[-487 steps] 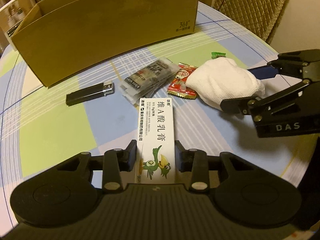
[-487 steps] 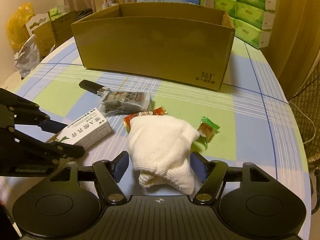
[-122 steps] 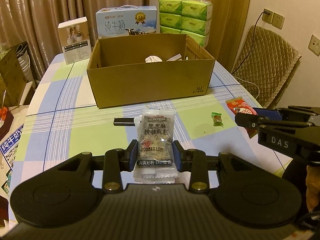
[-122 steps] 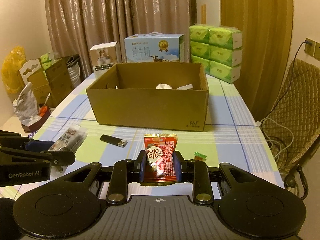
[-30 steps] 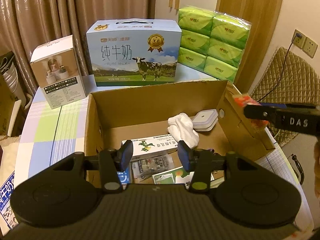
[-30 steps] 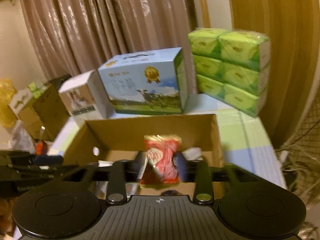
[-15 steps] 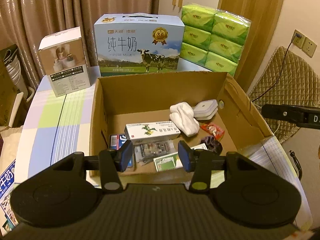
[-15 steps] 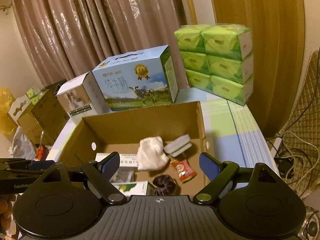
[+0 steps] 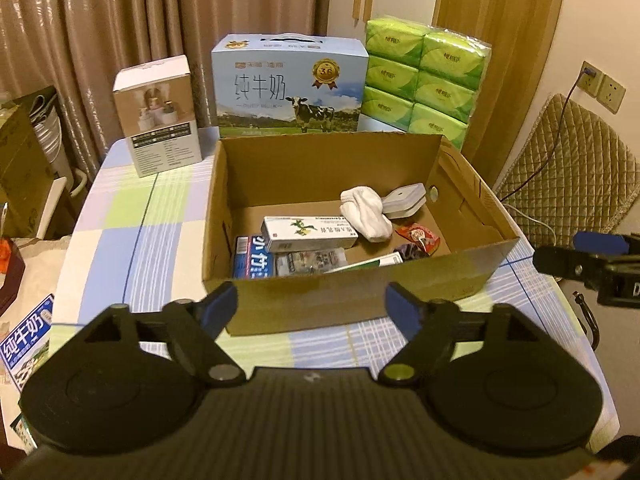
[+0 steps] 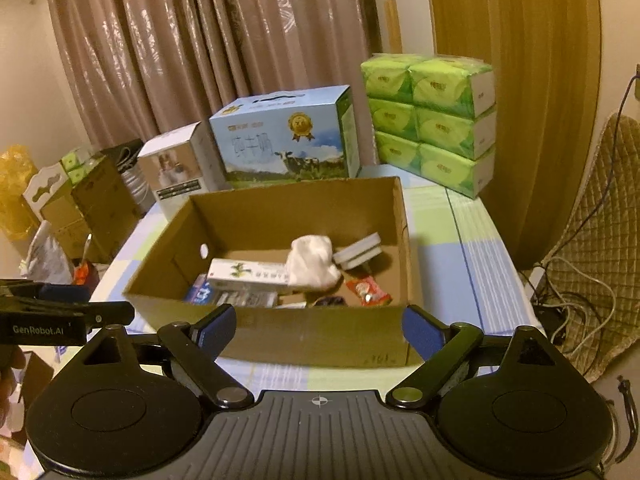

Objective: Organize objects
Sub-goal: 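Withdraw both tools up out of the box, then move both open tools down toward the black lighter and green candy on the cloth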

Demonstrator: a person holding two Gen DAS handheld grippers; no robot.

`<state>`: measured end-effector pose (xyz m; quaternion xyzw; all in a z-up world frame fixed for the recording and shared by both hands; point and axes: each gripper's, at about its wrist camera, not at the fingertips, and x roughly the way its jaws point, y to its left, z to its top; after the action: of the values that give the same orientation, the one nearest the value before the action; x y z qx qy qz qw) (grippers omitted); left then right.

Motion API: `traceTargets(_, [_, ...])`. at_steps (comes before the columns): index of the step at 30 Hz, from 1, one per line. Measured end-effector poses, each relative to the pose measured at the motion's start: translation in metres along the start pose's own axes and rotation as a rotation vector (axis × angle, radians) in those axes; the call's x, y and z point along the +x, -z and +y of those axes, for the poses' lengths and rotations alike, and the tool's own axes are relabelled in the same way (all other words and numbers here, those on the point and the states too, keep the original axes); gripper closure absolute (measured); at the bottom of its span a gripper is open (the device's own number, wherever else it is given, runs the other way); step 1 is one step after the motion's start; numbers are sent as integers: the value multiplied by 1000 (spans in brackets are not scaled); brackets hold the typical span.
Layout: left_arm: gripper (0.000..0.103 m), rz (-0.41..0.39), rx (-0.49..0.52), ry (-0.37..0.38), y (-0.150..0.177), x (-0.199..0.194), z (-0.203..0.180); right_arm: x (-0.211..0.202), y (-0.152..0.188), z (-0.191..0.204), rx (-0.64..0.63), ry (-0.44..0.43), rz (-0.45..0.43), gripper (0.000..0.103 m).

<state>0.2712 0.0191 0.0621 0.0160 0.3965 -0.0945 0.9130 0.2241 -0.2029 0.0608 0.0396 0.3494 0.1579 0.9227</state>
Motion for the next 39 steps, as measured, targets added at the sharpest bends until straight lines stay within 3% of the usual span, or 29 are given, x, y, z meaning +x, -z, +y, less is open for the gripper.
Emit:
traceTargets(5, [9,-6,-14,-12,17,-23,0,-21,19,11,-4,8,-7,13])
traceTargets(13, [1,-24,-35,-20,45,-56,-1,-50,47,19,42,1,7,7])
traceTargets(27, [1,-17,-128,-33,101,-91,11,-84,103,14,49,60,39,2])
traceTargets(39, [1,31,-143,-62,132,-88,12,-95,132,0,65,87,55,2])
